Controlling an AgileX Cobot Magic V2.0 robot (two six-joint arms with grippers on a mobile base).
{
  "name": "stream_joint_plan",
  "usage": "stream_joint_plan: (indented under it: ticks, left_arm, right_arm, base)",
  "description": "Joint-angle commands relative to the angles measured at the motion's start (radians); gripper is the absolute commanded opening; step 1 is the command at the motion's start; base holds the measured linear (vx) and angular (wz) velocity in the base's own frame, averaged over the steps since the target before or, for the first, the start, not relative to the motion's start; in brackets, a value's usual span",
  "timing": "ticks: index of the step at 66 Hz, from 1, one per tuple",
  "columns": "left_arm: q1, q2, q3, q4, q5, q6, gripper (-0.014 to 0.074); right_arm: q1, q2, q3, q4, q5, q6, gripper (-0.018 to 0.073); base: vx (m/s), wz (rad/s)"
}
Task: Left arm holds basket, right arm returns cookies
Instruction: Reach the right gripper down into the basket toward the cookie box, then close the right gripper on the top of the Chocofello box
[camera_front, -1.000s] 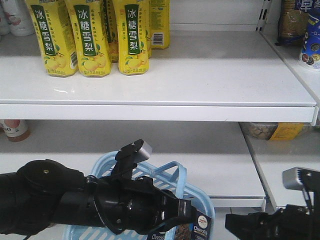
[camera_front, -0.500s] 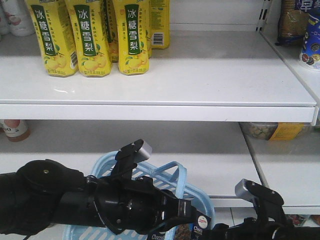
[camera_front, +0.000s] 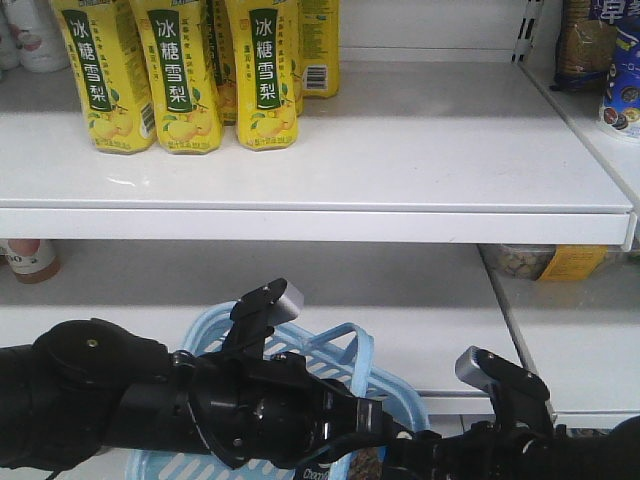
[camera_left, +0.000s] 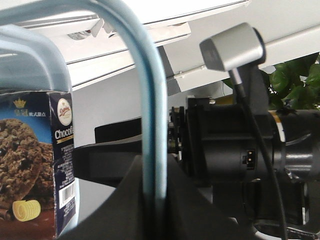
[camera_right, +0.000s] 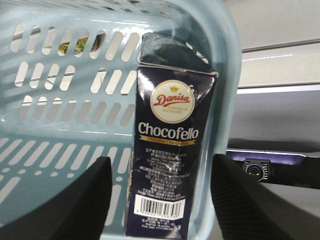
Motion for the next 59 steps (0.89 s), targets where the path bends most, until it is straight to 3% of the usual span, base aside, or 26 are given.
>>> stream_joint_plan:
  ticks: [1,18,59]
  left_arm:
    - [-0.001,-0.045,-0.029,-0.03,-0.005,0.026,-0.0006]
    - [-0.001,-0.045,-0.029,-0.03,-0.005,0.026,-0.0006]
    - [-0.001,-0.045,-0.029,-0.03,-0.005,0.026,-0.0006]
  right_arm:
    - [0.001,0.005,-0.026,0.07,-0.014,-0.072,0.0429]
    - [0.001,0.057,-0.026,0.274,0.017,-0.294,0.0429]
    - [0.001,0.206,-0.026,0.664,0.085,-0.693,0.0425]
  base:
    - [0.0,0.0]
    - [0.0,0.0]
    - [0.0,0.0]
